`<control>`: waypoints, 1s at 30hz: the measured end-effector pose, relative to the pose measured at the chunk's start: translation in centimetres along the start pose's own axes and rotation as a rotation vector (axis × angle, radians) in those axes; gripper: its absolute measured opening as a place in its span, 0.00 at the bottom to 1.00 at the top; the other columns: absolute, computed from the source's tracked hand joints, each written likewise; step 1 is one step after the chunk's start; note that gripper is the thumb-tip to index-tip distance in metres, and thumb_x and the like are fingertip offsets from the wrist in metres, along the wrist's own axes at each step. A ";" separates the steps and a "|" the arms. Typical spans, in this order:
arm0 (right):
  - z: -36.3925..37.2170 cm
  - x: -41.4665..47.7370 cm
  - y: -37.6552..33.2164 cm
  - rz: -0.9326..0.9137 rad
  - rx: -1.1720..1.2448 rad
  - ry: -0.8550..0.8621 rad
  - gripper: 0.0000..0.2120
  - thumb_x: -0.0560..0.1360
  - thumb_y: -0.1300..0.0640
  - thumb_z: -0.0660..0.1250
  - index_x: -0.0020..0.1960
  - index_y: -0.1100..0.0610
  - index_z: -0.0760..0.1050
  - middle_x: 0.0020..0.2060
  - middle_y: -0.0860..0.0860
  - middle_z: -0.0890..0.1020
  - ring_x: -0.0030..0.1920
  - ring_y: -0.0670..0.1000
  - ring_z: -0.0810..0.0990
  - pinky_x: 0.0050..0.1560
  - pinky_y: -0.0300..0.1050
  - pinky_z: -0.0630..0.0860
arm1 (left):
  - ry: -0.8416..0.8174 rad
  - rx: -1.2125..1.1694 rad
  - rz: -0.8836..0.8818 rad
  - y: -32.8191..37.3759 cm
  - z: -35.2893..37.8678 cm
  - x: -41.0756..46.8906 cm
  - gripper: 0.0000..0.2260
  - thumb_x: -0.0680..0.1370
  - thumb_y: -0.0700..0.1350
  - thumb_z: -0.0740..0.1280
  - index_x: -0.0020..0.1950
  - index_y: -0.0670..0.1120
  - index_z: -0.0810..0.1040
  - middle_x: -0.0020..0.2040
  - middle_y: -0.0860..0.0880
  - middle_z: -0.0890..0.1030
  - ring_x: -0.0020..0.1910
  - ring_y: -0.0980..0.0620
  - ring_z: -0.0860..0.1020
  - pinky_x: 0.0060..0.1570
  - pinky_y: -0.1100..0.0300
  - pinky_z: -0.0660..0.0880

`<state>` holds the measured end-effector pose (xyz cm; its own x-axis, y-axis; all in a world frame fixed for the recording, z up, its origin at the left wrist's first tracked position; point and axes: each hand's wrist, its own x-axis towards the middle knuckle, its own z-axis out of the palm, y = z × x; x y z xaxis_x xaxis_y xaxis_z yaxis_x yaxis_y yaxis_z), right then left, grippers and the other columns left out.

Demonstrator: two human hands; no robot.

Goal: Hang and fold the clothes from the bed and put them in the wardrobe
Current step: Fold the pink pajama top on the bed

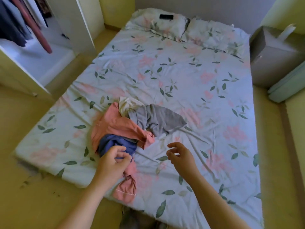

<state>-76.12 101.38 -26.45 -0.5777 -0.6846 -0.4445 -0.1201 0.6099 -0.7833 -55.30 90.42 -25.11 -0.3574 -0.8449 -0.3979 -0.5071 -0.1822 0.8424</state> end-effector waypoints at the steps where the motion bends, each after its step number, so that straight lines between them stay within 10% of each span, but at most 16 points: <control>1: 0.4 0.7 0.3 -0.003 -0.029 -0.025 0.09 0.78 0.57 0.66 0.58 0.51 0.75 0.48 0.49 0.82 0.42 0.42 0.80 0.34 0.30 0.73 | 0.020 -0.003 -0.015 -0.4 -0.1 0.1 0.10 0.76 0.41 0.70 0.56 0.48 0.77 0.48 0.49 0.82 0.46 0.50 0.82 0.45 0.59 0.77; 11: 5.5 12.8 2.4 0.003 -0.371 -0.104 0.09 0.76 0.54 0.68 0.55 0.54 0.79 0.49 0.49 0.82 0.44 0.48 0.78 0.38 0.36 0.70 | 0.078 -0.019 -0.105 -5.1 0.3 4.1 0.10 0.75 0.38 0.70 0.55 0.47 0.78 0.48 0.50 0.82 0.50 0.54 0.80 0.53 0.58 0.76; 17: 12.4 20.1 3.7 0.044 -0.356 -0.169 0.20 0.77 0.50 0.67 0.66 0.55 0.73 0.56 0.55 0.81 0.53 0.60 0.82 0.58 0.55 0.76 | 0.107 -0.015 -0.177 -9.2 0.1 8.1 0.09 0.76 0.40 0.70 0.55 0.48 0.78 0.48 0.49 0.82 0.50 0.54 0.80 0.53 0.58 0.76; 22: 16.2 24.2 5.4 0.052 -0.305 -0.250 0.20 0.75 0.55 0.68 0.65 0.54 0.69 0.48 0.55 0.81 0.44 0.60 0.83 0.43 0.50 0.80 | 0.100 -0.020 -0.201 -11.8 0.3 10.5 0.08 0.76 0.40 0.70 0.54 0.48 0.79 0.47 0.48 0.82 0.50 0.53 0.80 0.50 0.61 0.76; 25: 17.7 25.4 5.4 0.149 -0.141 -0.290 0.04 0.75 0.63 0.65 0.42 0.63 0.75 0.32 0.56 0.77 0.34 0.58 0.78 0.32 0.51 0.79 | 0.111 -0.003 -0.191 -12.5 -0.2 12.1 0.08 0.76 0.40 0.70 0.55 0.47 0.79 0.48 0.49 0.82 0.50 0.53 0.80 0.53 0.59 0.76; 27: 18.7 25.4 4.9 0.181 -0.058 -0.288 0.13 0.75 0.65 0.62 0.32 0.67 0.71 0.26 0.54 0.73 0.31 0.54 0.77 0.24 0.41 0.72 | 0.112 0.003 -0.184 -13.0 -0.8 13.0 0.08 0.77 0.41 0.70 0.55 0.48 0.78 0.48 0.49 0.82 0.50 0.55 0.80 0.52 0.61 0.76; 30: 19.4 23.1 3.3 0.111 0.028 -0.340 0.10 0.76 0.64 0.62 0.38 0.67 0.74 0.24 0.56 0.74 0.22 0.46 0.75 0.22 0.35 0.71 | 0.126 0.004 -0.208 -14.0 -1.1 13.1 0.08 0.76 0.40 0.70 0.55 0.48 0.79 0.47 0.49 0.82 0.49 0.54 0.80 0.48 0.66 0.74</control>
<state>-74.20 79.84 -47.68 -0.2839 -0.7111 -0.6432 -0.0465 0.6802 -0.7315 -52.01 81.31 -41.77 -0.1440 -0.8455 -0.5141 -0.5627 -0.3574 0.7454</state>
